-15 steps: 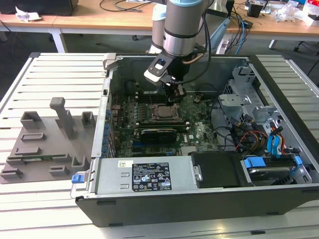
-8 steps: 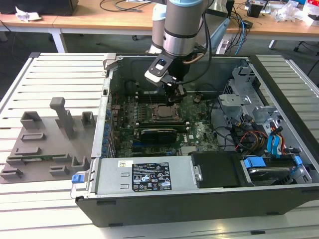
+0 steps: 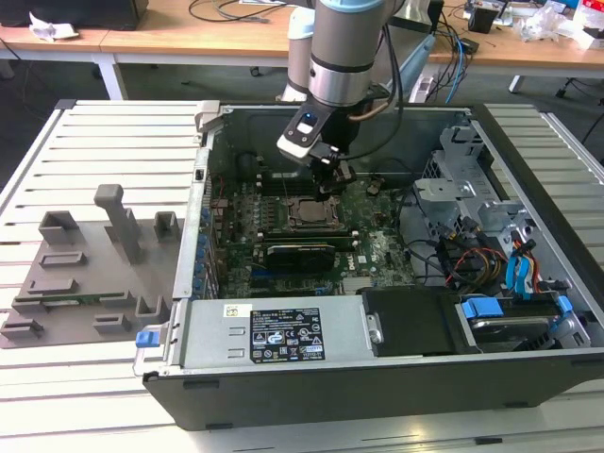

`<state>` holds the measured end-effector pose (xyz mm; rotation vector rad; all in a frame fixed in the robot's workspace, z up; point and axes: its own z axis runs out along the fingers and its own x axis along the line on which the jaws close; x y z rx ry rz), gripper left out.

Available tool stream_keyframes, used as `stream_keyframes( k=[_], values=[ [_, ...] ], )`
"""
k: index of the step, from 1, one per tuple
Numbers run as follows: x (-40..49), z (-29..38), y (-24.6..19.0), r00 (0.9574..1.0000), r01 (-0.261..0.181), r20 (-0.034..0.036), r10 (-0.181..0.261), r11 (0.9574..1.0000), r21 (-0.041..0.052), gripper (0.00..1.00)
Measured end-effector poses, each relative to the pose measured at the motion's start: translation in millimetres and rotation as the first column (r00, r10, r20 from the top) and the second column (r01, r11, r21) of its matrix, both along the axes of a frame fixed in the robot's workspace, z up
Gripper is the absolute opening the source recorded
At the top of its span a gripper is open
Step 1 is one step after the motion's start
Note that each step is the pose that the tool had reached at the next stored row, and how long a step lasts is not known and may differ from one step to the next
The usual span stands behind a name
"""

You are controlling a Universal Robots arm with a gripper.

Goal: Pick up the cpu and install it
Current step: 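Install the first cpu locking lever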

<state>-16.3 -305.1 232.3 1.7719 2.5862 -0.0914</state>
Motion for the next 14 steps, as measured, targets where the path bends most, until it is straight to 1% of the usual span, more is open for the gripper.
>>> stream_keyframes(
  k=[4,5,8,14],
  values=[
    [0.0,0.0,0.0,0.9996,-0.027,0.0000,0.027,0.9996,0.0000,0.11],
    [0.0,0.0,0.0,0.9992,-0.041,0.0000,0.041,0.9992,0.0000,0.11],
    [0.0,0.0,0.0,0.9962,-0.087,0.0000,0.087,0.9962,0.0001,0.11],
    [0.0,0.0,0.0,0.9917,-0.129,0.0000,0.129,0.9917,0.0000,0.11]
  ],
)
